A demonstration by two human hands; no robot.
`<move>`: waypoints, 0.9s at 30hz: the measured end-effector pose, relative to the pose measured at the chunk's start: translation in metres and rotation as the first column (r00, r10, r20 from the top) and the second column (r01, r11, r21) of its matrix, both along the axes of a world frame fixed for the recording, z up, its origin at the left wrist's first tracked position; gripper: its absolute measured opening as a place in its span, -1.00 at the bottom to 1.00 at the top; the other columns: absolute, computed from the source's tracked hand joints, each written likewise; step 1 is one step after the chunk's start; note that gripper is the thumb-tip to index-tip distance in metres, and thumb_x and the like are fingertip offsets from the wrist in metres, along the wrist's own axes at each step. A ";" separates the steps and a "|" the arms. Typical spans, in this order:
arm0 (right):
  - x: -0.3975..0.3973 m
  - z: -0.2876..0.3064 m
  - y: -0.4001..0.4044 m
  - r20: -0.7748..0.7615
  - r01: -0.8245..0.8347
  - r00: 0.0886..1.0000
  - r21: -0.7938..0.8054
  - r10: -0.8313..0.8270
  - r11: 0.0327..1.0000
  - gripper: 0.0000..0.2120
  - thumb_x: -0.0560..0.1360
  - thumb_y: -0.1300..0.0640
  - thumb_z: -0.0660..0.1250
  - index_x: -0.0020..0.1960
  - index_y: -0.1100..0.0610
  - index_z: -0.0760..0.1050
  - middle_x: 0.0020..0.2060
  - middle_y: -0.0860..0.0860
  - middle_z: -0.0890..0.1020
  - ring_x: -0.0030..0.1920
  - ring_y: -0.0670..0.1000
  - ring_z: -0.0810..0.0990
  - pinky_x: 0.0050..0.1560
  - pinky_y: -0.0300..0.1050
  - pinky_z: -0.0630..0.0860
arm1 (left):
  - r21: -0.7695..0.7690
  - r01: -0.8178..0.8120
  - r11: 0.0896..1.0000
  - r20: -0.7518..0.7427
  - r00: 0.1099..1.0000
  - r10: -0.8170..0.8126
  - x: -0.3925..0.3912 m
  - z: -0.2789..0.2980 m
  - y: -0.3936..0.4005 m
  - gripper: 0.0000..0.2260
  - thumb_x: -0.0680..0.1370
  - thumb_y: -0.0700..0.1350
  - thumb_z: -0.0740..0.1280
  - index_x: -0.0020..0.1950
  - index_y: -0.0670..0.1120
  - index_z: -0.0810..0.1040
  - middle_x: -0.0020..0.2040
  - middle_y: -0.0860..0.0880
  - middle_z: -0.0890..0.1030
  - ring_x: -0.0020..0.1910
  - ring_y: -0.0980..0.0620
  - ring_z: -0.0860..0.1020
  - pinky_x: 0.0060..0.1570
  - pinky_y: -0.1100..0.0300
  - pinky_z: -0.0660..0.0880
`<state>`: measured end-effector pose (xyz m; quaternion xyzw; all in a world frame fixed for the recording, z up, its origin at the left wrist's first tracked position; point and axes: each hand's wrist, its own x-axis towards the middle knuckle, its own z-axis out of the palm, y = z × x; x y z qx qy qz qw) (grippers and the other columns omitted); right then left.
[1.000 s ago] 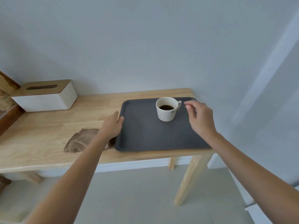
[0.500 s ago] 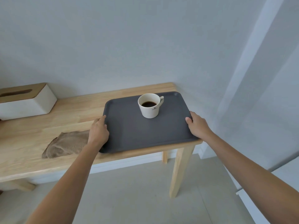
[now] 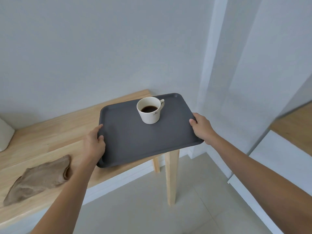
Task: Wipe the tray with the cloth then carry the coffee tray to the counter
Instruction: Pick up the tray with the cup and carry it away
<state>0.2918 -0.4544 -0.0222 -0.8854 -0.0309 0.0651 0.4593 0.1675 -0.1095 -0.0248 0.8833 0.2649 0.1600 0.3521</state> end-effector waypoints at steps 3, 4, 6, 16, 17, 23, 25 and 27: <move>-0.009 0.008 -0.028 0.027 0.061 0.998 0.012 -0.061 0.998 -0.67 0.61 0.18 0.05 0.33 0.08 0.41 0.17 0.06 0.57 0.11 0.10 0.48 0.05 -0.08 0.36 | -0.016 0.090 0.996 0.042 0.995 -0.089 0.019 0.009 -0.016 -0.55 0.56 -0.30 0.13 0.44 -0.05 0.36 0.25 -0.13 0.56 0.20 -0.17 0.50 0.15 0.03 0.40; -0.007 0.010 -0.027 0.036 0.040 0.999 0.011 -0.041 0.999 -0.67 0.61 0.18 0.05 0.32 0.07 0.40 0.17 0.06 0.57 0.14 0.13 0.49 0.05 -0.08 0.35 | -0.011 0.077 0.997 0.045 0.996 -0.076 0.018 0.012 -0.014 -0.55 0.56 -0.30 0.13 0.44 -0.06 0.37 0.25 -0.13 0.56 0.20 -0.17 0.51 0.15 0.04 0.41; -0.022 0.014 -0.056 0.042 0.124 0.992 -0.013 -0.123 0.992 -0.61 0.62 0.16 0.04 0.43 0.05 0.31 0.29 0.07 0.51 0.29 0.18 0.44 0.13 -0.09 0.33 | 0.011 0.178 0.984 0.058 0.982 -0.178 0.037 0.018 -0.035 -0.55 0.55 -0.31 0.13 0.43 -0.07 0.38 0.22 -0.14 0.58 0.17 -0.18 0.52 0.13 0.03 0.42; -0.080 0.019 -0.160 0.004 0.372 0.928 0.038 -0.372 0.928 -0.52 0.64 0.16 0.02 0.55 -0.06 0.10 0.48 0.05 0.32 0.44 0.15 0.31 0.40 -0.07 0.24 | 0.042 0.443 0.896 0.081 0.892 -0.445 0.080 0.033 -0.137 -0.56 0.54 -0.33 0.14 0.39 -0.05 0.43 -0.13 -0.14 0.60 -0.06 -0.19 0.52 -0.02 -0.01 0.43; -0.092 0.019 -0.188 0.010 0.432 0.902 0.041 -0.432 0.901 -0.52 0.64 0.16 0.02 0.55 -0.06 0.10 0.49 0.05 0.31 0.45 0.14 0.30 0.40 -0.06 0.24 | 0.031 0.499 0.866 0.097 0.861 -0.500 0.090 0.030 -0.167 -0.56 0.54 -0.34 0.14 0.38 -0.07 0.43 -0.20 -0.10 0.55 -0.10 -0.18 0.51 -0.03 0.00 0.42; -0.137 0.016 -0.298 0.027 0.569 0.819 0.081 -0.572 0.818 -0.51 0.64 0.22 0.03 0.55 0.04 0.10 0.49 0.00 0.31 0.47 0.06 0.28 0.31 -0.23 0.19 | -0.045 0.638 0.769 0.097 0.769 -0.632 0.122 0.018 -0.292 -0.56 0.53 -0.32 0.17 0.36 0.01 0.45 -0.03 -0.15 0.65 -0.10 -0.21 0.56 0.07 -0.09 0.46; -0.149 0.012 -0.330 0.019 0.605 0.794 0.083 -0.608 0.792 -0.51 0.64 0.21 0.03 0.55 0.03 0.10 0.48 -0.01 0.32 0.46 0.07 0.29 0.34 -0.19 0.22 | -0.035 0.666 0.745 0.102 0.744 -0.660 0.121 0.016 -0.333 -0.56 0.53 -0.33 0.16 0.36 -0.02 0.46 0.06 -0.11 0.63 0.05 -0.19 0.56 0.12 -0.02 0.43; -0.167 0.011 -0.387 0.010 0.664 0.746 0.060 -0.666 0.745 -0.51 0.64 0.19 0.03 0.55 0.01 0.10 0.49 -0.02 0.30 0.47 0.07 0.28 0.36 -0.15 0.22 | -0.056 0.714 0.698 0.117 0.699 -0.706 0.125 0.006 -0.400 -0.56 0.53 -0.34 0.16 0.36 -0.03 0.47 0.11 -0.15 0.63 0.12 -0.20 0.55 0.18 -0.03 0.43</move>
